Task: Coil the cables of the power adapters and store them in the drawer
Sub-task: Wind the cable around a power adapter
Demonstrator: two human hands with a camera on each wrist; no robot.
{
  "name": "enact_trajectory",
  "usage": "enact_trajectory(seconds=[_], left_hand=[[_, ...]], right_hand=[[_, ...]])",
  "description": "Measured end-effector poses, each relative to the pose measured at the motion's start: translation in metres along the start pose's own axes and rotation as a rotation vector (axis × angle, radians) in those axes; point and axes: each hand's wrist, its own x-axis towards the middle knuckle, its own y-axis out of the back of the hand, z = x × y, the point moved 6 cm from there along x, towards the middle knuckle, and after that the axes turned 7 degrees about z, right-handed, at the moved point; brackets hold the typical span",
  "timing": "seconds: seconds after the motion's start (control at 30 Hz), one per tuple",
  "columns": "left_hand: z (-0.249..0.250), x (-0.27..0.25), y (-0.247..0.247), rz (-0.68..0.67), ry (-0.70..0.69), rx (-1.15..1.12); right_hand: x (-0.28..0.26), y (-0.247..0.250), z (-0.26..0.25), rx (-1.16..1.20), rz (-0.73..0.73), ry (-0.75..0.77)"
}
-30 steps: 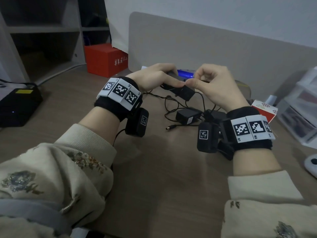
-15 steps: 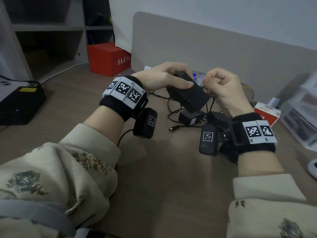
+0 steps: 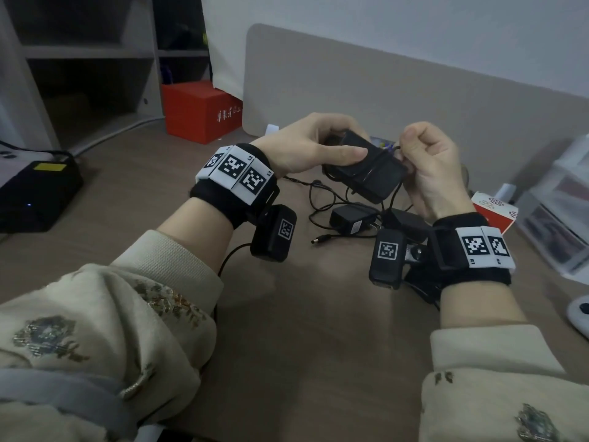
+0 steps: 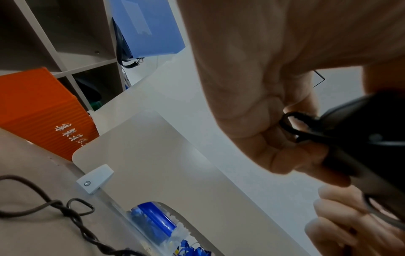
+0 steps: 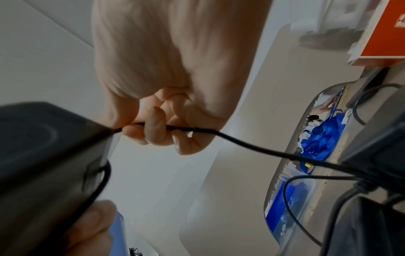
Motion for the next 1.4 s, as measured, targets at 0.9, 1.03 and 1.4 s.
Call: enact_trajectory(seconds=[0.9, 1.03, 1.4], left_hand=[[-0.004, -0.007, 0.064, 1.068, -0.027, -0.192], [-0.009, -0.008, 0.063, 1.078, 0.021, -0.025], [-0.010, -0.005, 0.045, 0.827, 0.120, 0.347]], right_hand=[[-0.008, -0.024, 0.017, -0.681, -0.299, -0.061], [-0.013, -0.032, 0.003, -0.738, -0.339, -0.020], [-0.008, -0.037, -0.016, -0.640, -0.303, 0.148]])
